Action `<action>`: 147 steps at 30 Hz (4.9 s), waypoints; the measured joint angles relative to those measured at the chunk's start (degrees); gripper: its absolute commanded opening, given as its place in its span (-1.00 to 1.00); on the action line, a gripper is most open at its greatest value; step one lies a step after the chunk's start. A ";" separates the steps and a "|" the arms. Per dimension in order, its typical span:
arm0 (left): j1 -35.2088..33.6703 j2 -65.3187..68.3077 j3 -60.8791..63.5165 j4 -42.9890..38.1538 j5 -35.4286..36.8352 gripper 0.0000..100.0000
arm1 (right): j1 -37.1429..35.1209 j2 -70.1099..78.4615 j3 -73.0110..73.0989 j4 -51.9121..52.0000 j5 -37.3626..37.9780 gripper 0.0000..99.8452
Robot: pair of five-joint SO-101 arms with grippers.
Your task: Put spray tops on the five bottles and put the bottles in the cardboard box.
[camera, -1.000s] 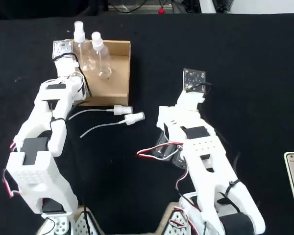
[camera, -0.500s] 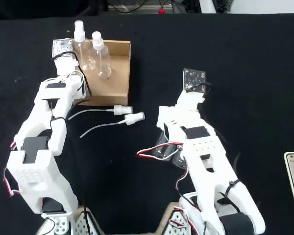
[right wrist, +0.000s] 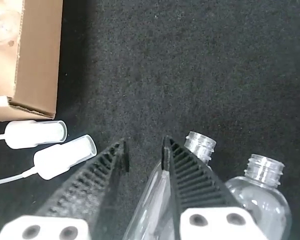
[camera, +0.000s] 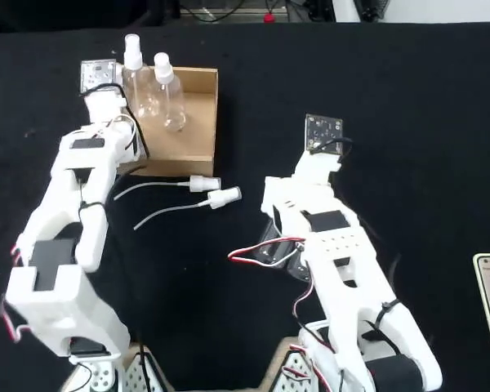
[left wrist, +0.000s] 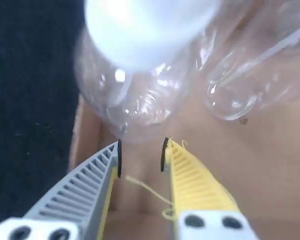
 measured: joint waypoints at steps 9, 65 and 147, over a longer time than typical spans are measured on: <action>0.09 -9.49 5.89 4.22 0.00 -0.69 | 0.00 0.00 0.00 0.00 0.00 -0.77; 3.87 -62.59 41.14 21.01 5.10 -0.70 | 8.62 28.31 -36.75 38.95 6.95 -0.76; 3.87 -63.12 42.99 22.07 5.80 -0.62 | -27.60 23.03 -45.27 53.45 1.05 -0.43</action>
